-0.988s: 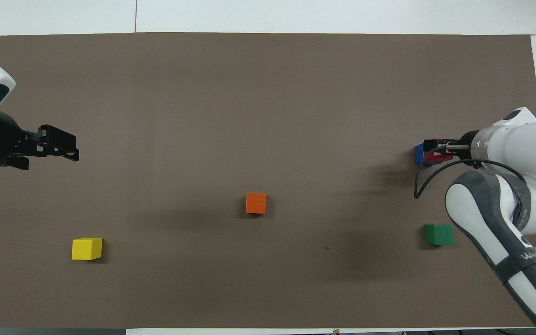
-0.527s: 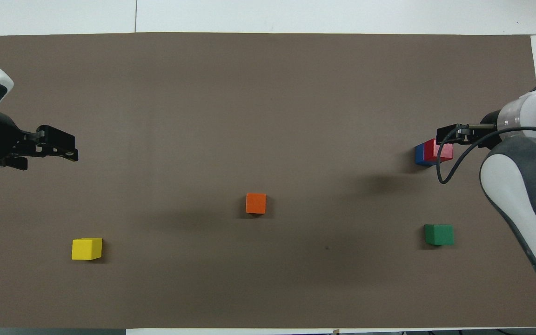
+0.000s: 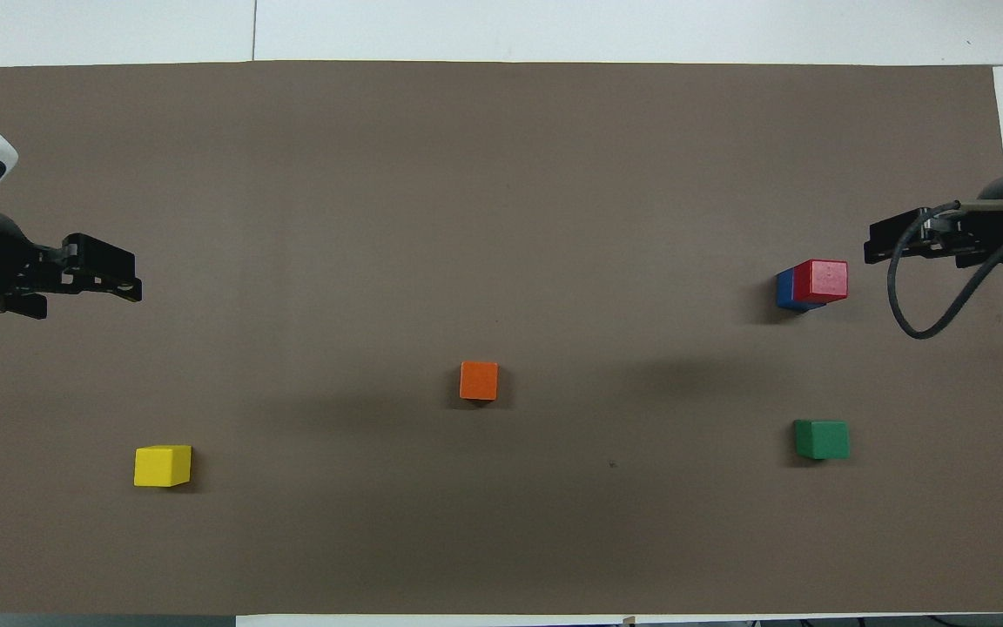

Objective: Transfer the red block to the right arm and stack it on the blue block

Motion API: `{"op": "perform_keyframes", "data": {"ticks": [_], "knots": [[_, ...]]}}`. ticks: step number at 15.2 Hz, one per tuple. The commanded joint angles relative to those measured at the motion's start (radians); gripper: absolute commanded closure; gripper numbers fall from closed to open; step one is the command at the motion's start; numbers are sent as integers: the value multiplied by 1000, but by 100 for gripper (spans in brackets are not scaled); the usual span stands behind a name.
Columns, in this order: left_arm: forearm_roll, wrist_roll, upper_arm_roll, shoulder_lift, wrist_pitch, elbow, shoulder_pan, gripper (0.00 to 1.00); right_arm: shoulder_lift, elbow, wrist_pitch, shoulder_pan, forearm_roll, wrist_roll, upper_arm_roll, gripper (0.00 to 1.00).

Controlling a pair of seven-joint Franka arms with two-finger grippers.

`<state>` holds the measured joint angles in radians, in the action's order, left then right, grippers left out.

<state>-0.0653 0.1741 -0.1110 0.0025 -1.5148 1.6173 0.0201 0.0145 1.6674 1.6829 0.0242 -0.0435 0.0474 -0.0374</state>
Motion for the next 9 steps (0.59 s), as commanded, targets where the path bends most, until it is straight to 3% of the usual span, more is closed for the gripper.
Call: {"op": "perform_keyframes", "data": {"ticks": [1,4,9], "knots": [[-10,5,4,-18,1,12,3,0,-39,-8,-46,-4,27,-17,5,0],[-10,5,2,-18,1,12,1,0,-64,-9,-48,-18,45,-170,1,0],[-10,5,2,-18,1,13,1,0,-71,-12,-123,-17,39,-66,-4,0]]}}
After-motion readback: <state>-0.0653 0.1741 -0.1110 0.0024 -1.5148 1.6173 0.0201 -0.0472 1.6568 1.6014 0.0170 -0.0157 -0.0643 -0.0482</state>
